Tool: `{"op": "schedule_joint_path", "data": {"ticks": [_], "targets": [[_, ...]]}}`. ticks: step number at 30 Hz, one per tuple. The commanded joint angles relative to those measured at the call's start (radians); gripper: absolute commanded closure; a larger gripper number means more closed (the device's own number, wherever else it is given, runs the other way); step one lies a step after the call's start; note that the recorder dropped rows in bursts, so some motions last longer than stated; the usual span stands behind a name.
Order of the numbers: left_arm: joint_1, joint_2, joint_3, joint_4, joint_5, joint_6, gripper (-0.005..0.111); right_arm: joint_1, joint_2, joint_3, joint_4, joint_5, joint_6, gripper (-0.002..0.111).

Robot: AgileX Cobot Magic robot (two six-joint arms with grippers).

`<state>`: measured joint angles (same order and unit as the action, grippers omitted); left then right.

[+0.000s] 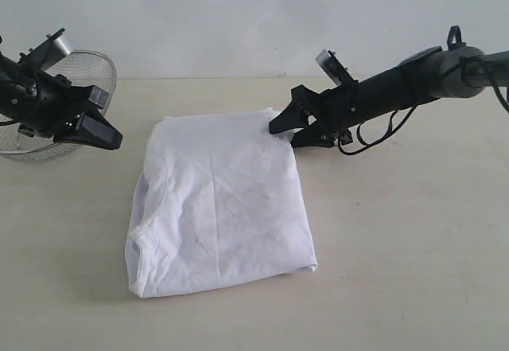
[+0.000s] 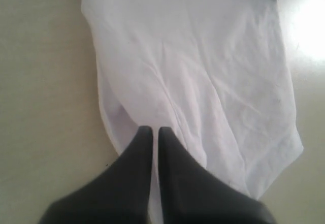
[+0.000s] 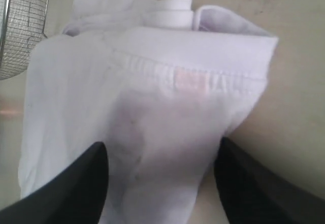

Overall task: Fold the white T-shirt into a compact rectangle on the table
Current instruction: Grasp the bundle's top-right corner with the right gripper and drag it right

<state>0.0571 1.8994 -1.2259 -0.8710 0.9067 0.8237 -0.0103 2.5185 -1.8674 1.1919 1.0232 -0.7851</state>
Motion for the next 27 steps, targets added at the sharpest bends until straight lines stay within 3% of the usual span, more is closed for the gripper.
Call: {"op": "schedule_joint_path", "data": {"ticks": [1, 3, 5, 7, 8, 14, 23, 27], "targets": [[0.002, -0.003, -0.006, -0.013, 0.01, 0.007, 0.102, 0.055, 0.002, 0.001, -0.03, -0.099, 0.006, 0.05], [0.002, -0.003, -0.006, -0.012, 0.014, 0.007, 0.102, 0.068, 0.002, 0.001, -0.03, -0.131, 0.031, 0.05], [0.002, -0.003, -0.006, -0.012, 0.014, 0.007, 0.102, 0.07, 0.002, 0.001, -0.033, -0.14, 0.038, 0.061], [0.002, -0.003, -0.006, -0.012, 0.014, 0.007, 0.102, 0.07, 0.002, 0.001, -0.05, -0.159, 0.038, 0.087], [0.002, -0.003, -0.006, -0.012, 0.014, 0.009, 0.102, 0.07, 0.002, 0.001, -0.056, -0.171, 0.038, 0.107], [0.002, -0.003, -0.006, -0.012, 0.04, 0.018, 0.102, 0.039, 0.002, 0.001, -0.142, -0.201, 0.035, 0.108], [0.002, -0.003, -0.006, -0.012, 0.045, 0.018, 0.102, -0.095, 0.002, -0.097, -0.204, -0.057, 0.055, 0.108], [0.002, -0.003, -0.006, -0.012, 0.055, 0.018, 0.102, -0.123, 0.002, -0.186, -0.353, -0.053, 0.16, 0.108]]}}
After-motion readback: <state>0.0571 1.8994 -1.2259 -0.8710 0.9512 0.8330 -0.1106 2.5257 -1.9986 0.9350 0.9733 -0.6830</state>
